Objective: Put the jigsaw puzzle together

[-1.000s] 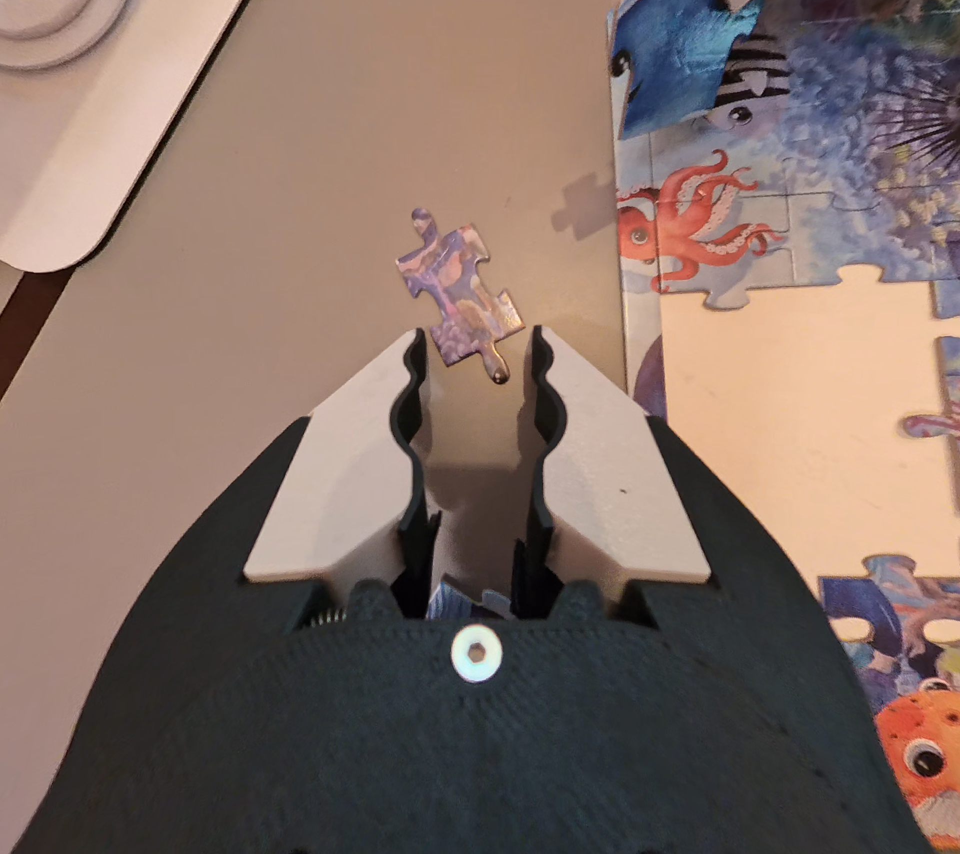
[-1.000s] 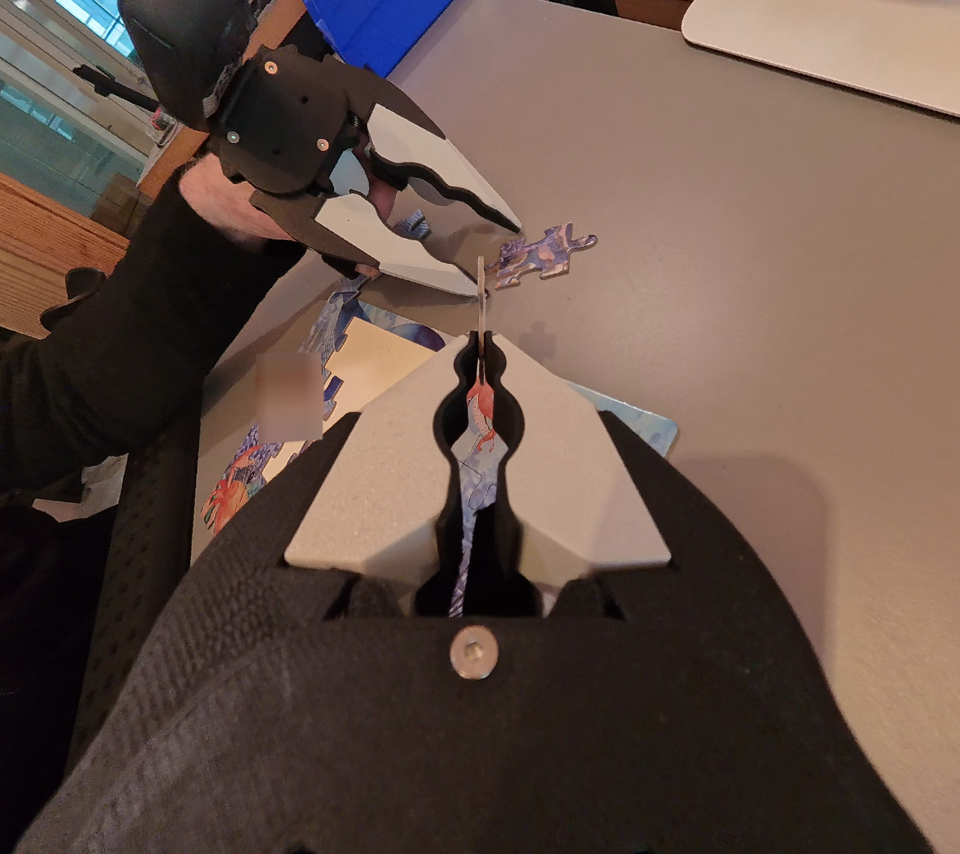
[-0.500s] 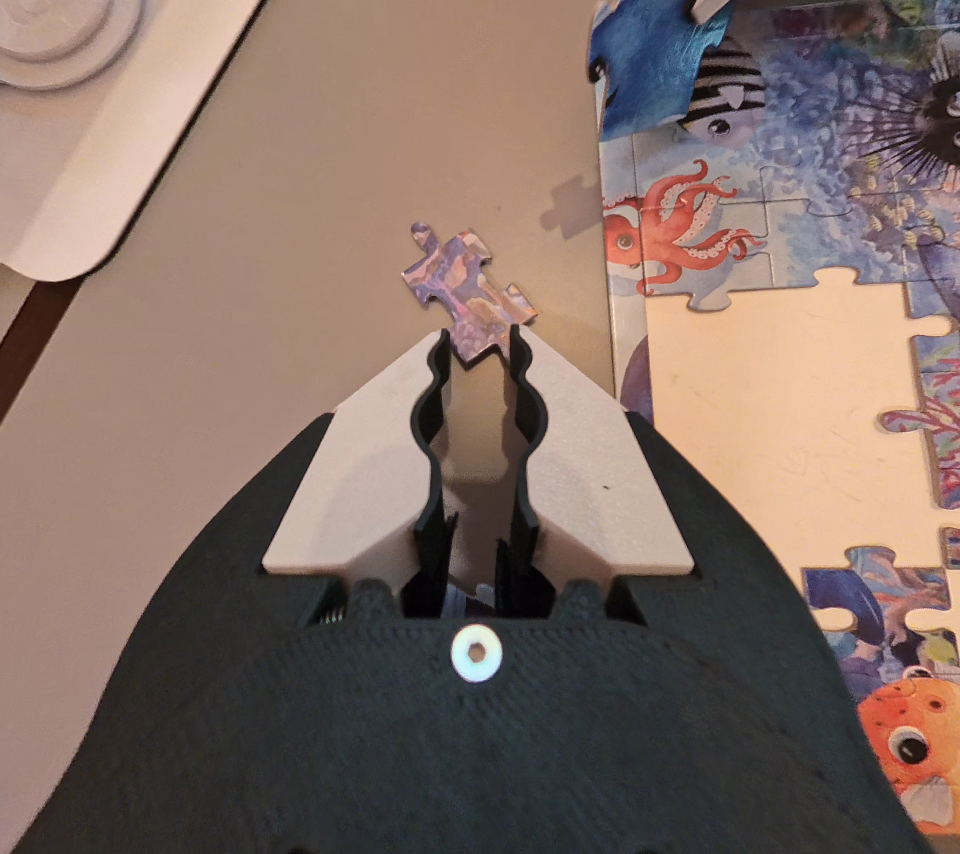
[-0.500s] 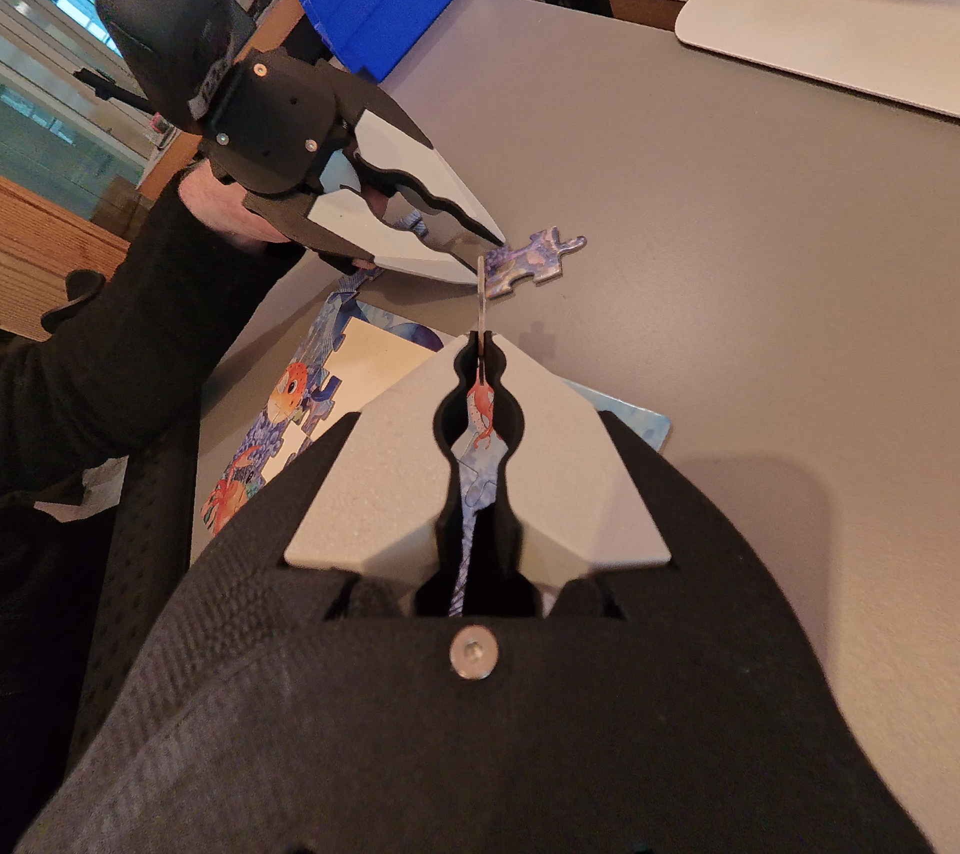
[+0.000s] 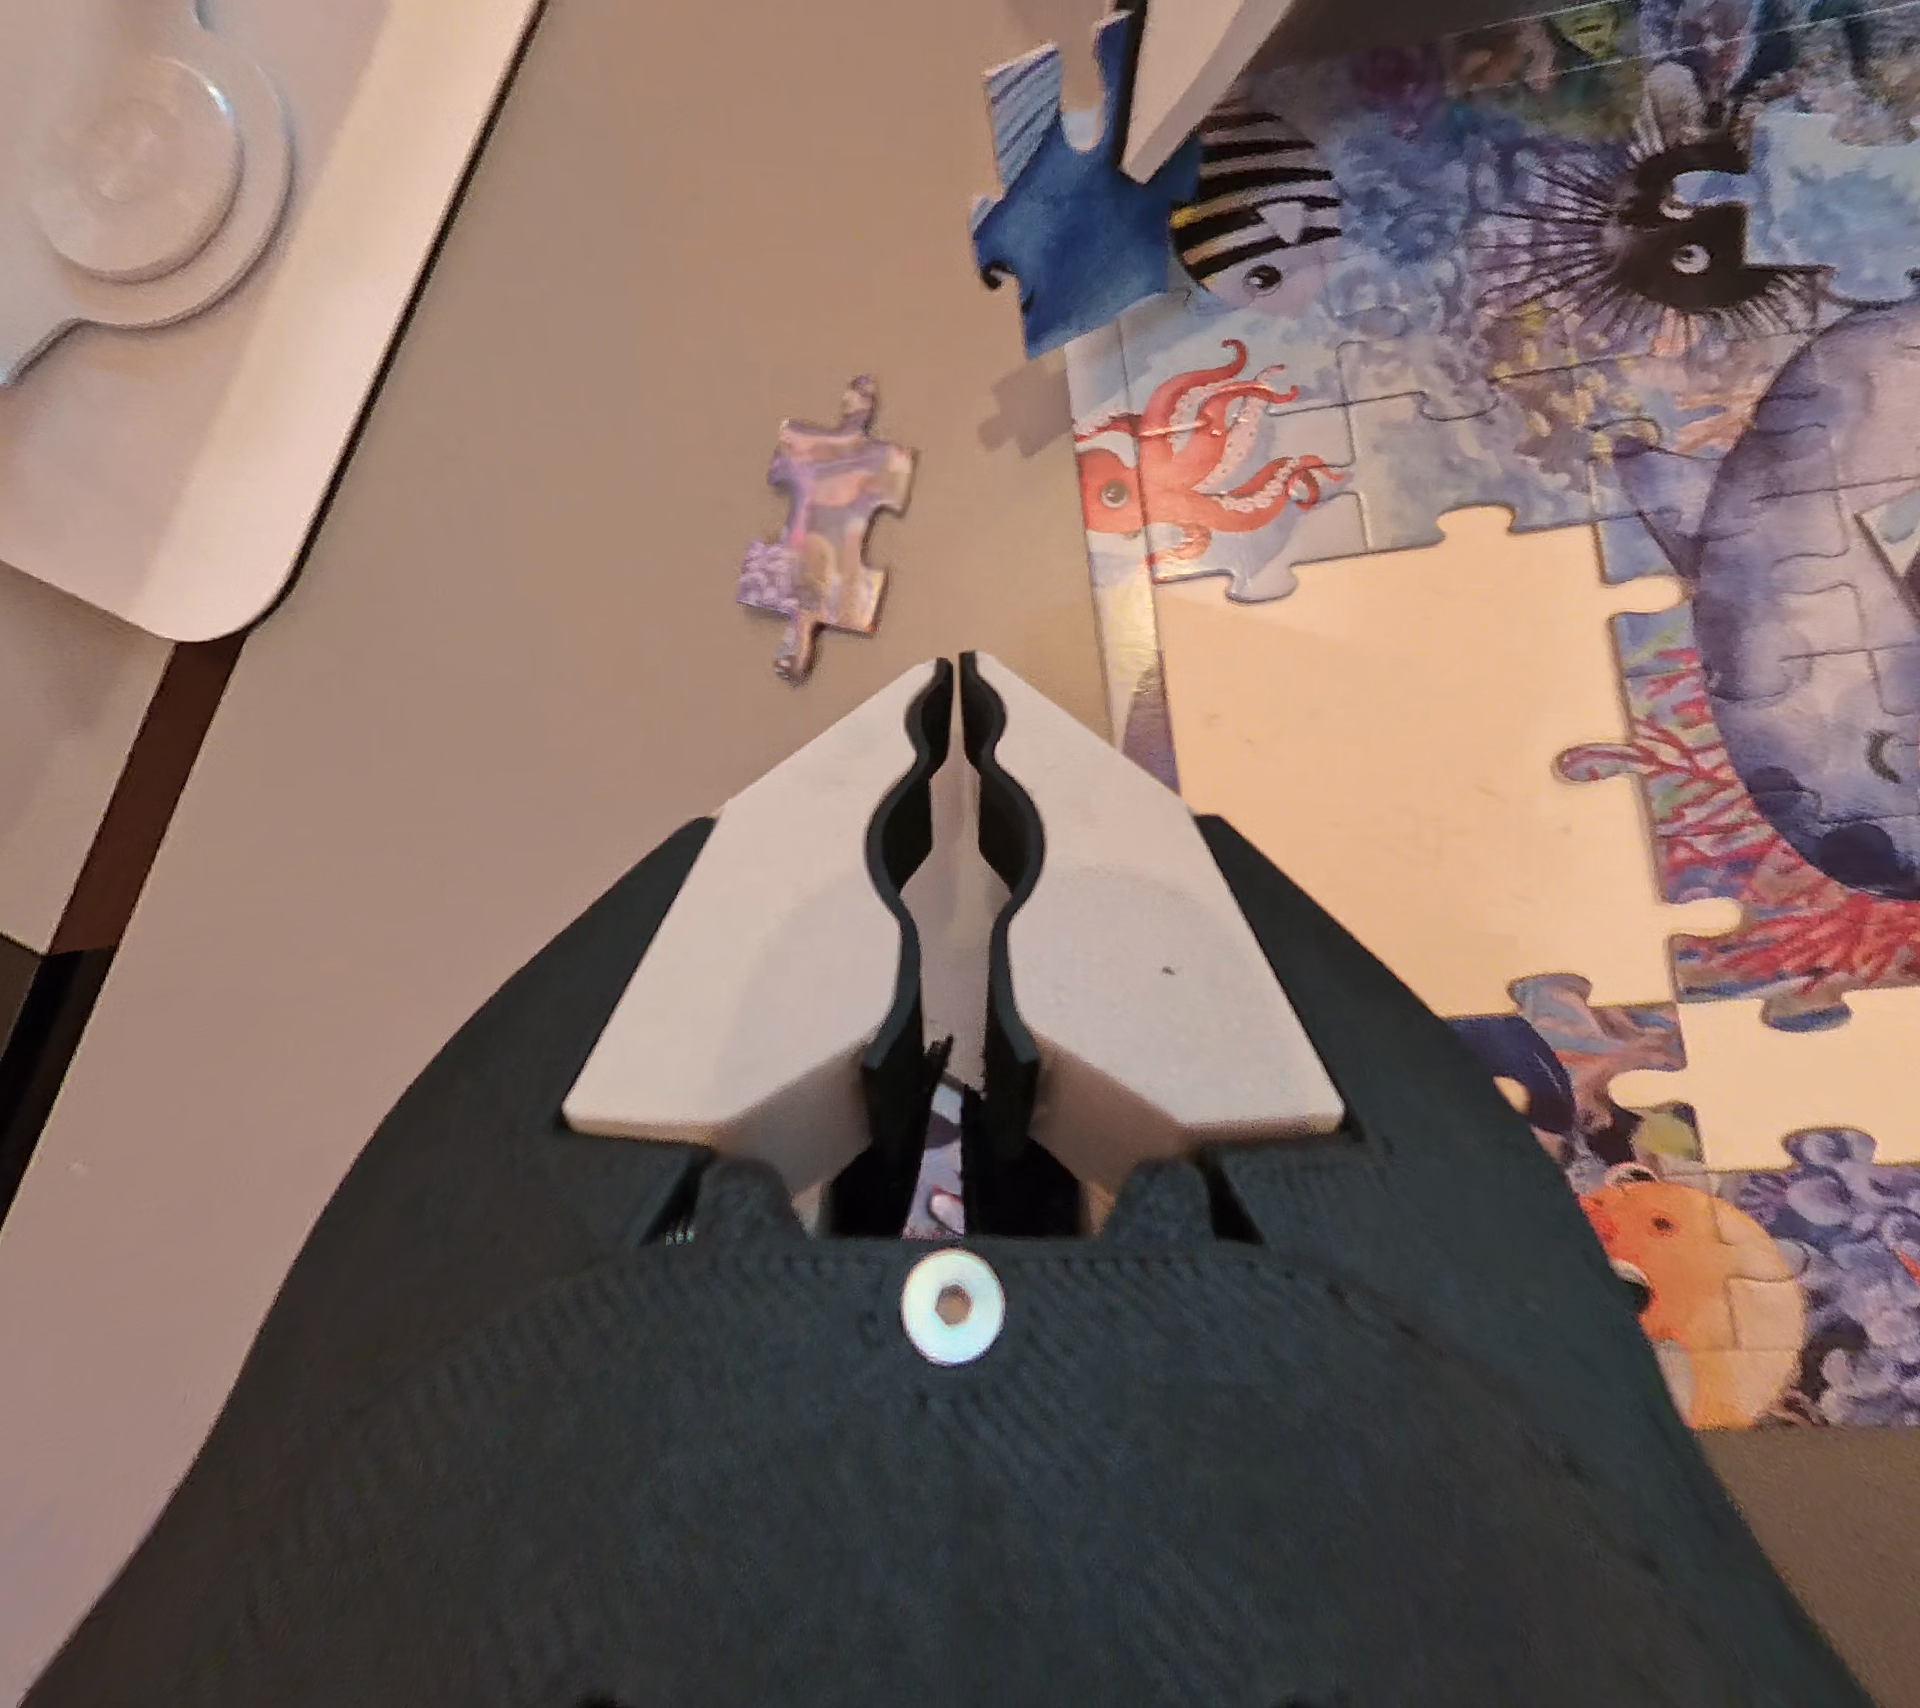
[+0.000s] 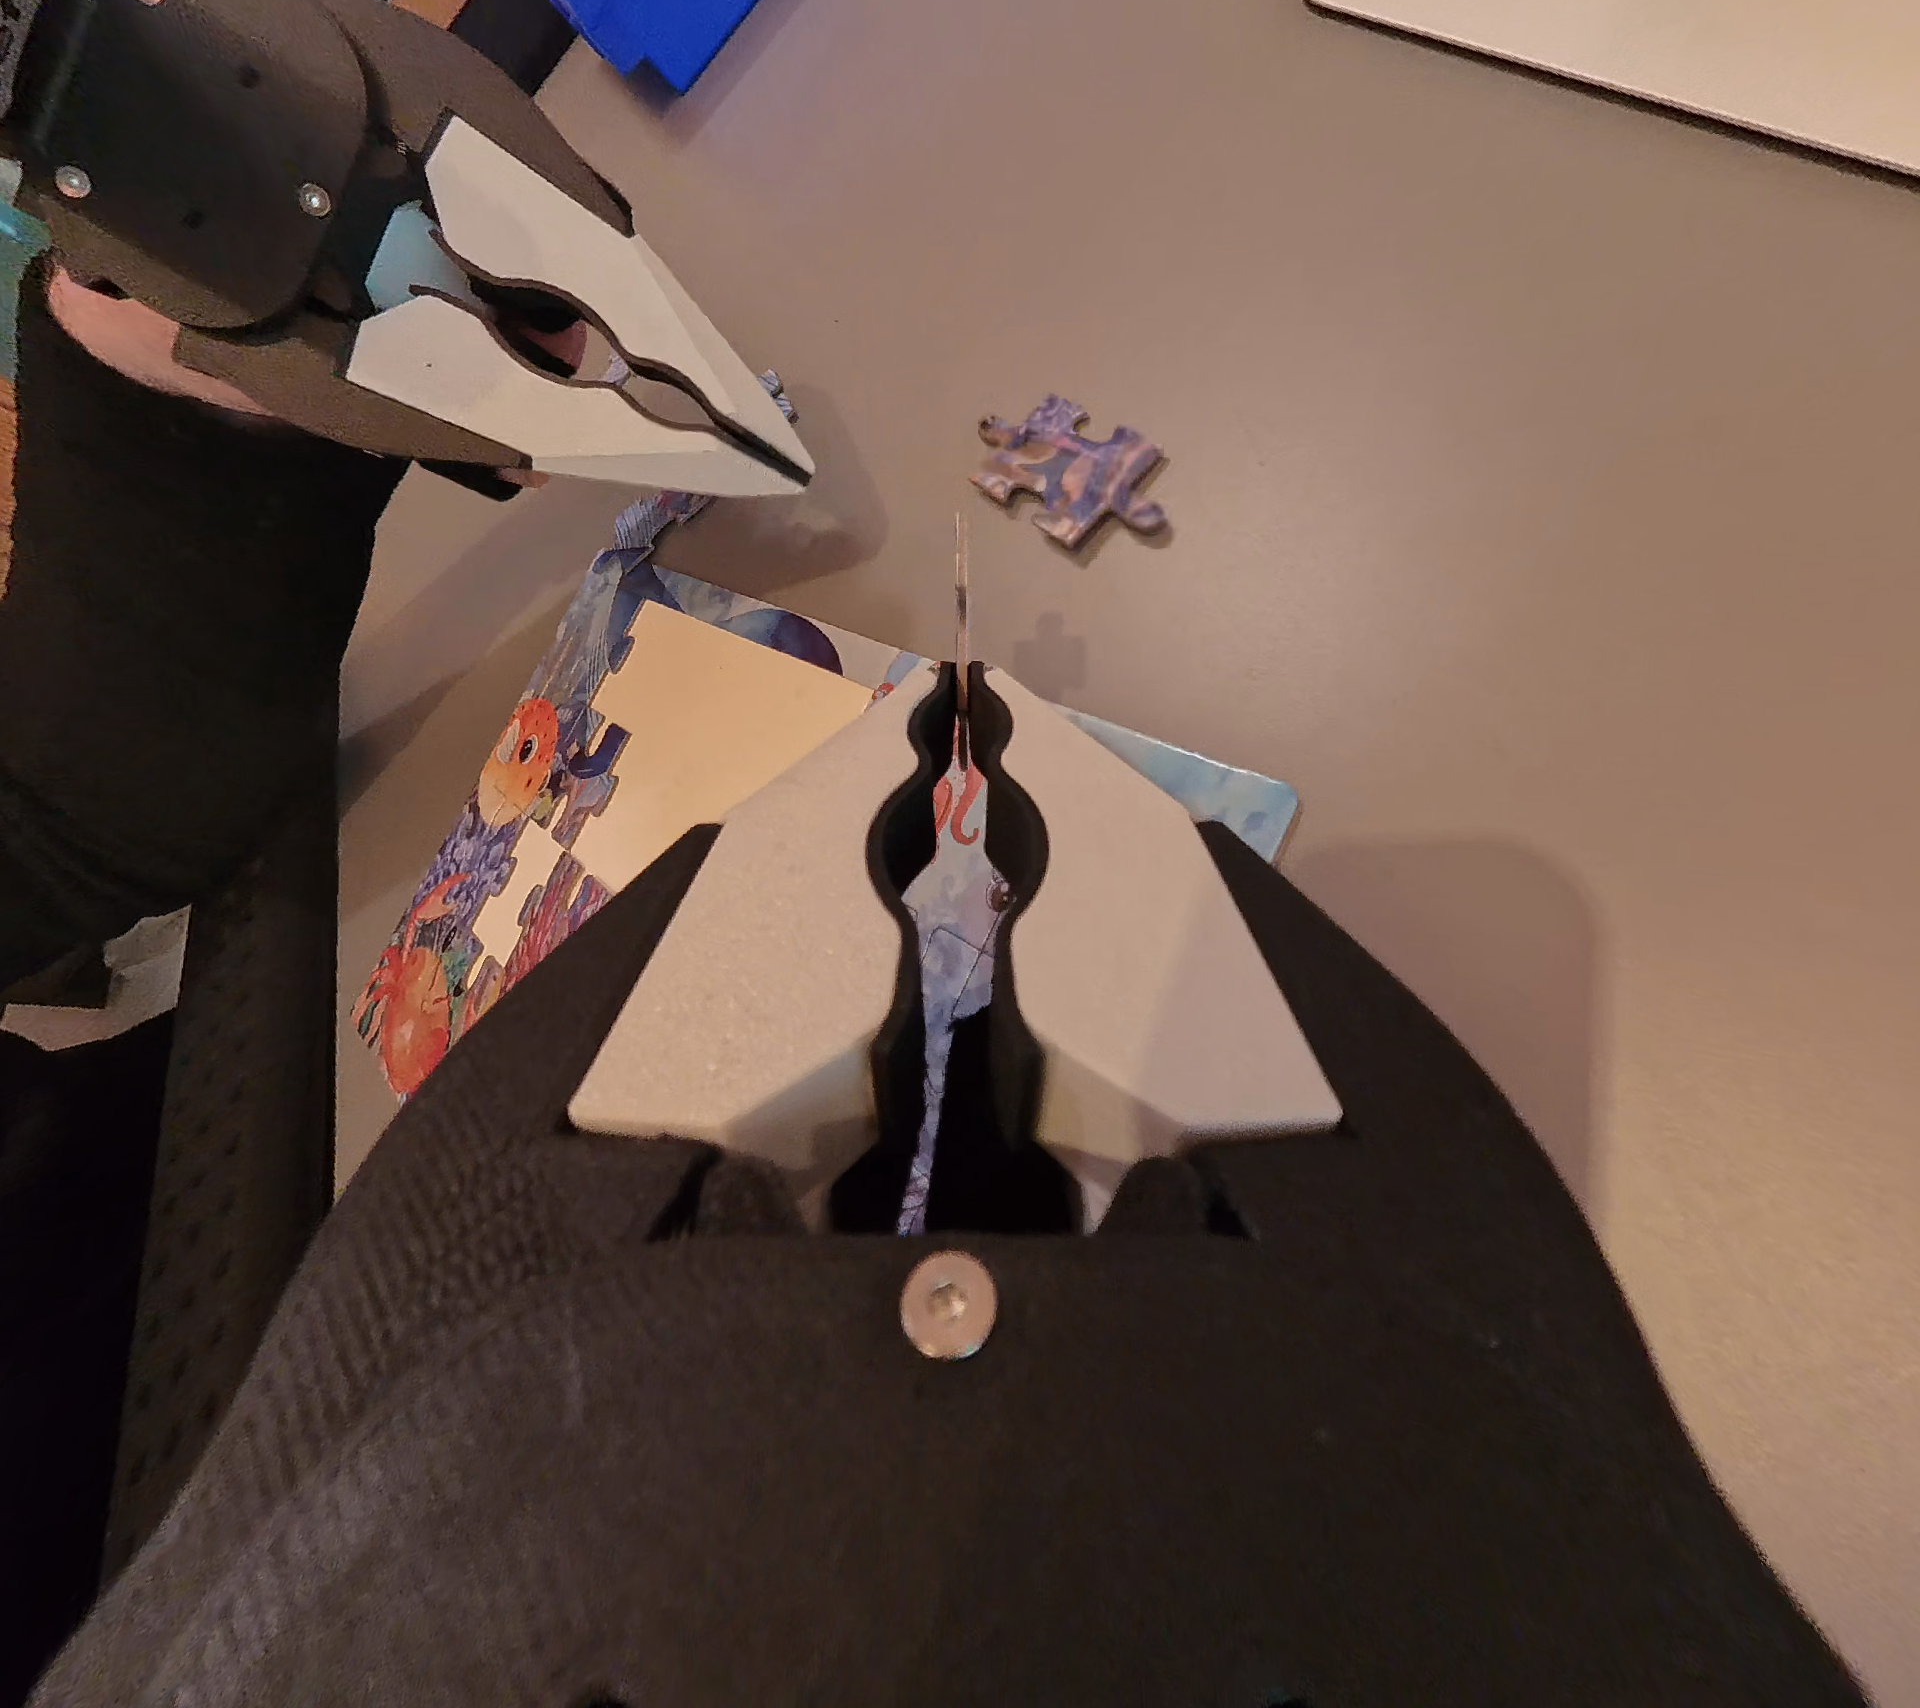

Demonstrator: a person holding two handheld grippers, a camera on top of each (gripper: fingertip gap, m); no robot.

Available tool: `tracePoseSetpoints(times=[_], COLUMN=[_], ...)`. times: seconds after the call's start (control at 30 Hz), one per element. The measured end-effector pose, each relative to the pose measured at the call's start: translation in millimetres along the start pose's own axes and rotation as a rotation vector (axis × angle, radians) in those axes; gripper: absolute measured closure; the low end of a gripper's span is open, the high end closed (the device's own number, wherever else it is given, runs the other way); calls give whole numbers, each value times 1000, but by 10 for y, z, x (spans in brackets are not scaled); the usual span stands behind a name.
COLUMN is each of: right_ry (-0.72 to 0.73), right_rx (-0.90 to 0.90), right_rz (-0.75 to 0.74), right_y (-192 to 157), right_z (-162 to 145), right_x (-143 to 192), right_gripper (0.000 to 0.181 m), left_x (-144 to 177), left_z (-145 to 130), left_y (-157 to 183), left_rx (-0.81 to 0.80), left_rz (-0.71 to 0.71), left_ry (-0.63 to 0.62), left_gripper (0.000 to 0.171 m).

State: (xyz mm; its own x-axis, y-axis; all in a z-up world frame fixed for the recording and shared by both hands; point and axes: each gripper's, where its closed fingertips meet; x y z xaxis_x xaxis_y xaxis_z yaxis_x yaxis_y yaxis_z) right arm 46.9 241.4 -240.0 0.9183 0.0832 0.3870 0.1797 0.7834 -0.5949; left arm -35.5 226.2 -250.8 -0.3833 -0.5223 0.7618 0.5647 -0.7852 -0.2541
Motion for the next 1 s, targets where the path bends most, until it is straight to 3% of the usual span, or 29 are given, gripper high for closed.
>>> tracePoseSetpoints(times=[0.13, 0.33, 0.47, 0.6, 1.0], right_ry=[9, 12, 20, 31, 37], right_rx=[0, -5, -8, -19, -19], right_rz=[-8, -6, -4, 4, 14], right_y=[17, 29, 41, 65, 50], right_z=[14, 8, 13, 14, 23], right_x=[26, 36, 58, 77, 80], right_gripper=[181, 181, 181, 181, 181], left_x=[-70, -428, -570, -601, -461], left_z=[2, -38, 17, 40, 16], left_y=[-143, -240, -245, -222, -251], left_rx=[37, 20, 38, 74, 50], left_rz=[42, 54, -5, -71, -40], left_ry=[15, -28, -33, -15, -4], left_gripper=[141, 121, 128, 146, 146])
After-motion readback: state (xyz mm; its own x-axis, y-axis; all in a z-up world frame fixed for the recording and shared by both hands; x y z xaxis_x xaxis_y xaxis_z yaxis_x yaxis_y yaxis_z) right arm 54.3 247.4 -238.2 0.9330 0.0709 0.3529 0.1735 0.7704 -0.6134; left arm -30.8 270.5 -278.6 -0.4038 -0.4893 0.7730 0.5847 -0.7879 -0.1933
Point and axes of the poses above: each gripper's, where its closed fingertips meet, x back along the fingers, z out of its top, y = z × x across the jaws, and after that the axes turned 9 degrees about z, right-handed
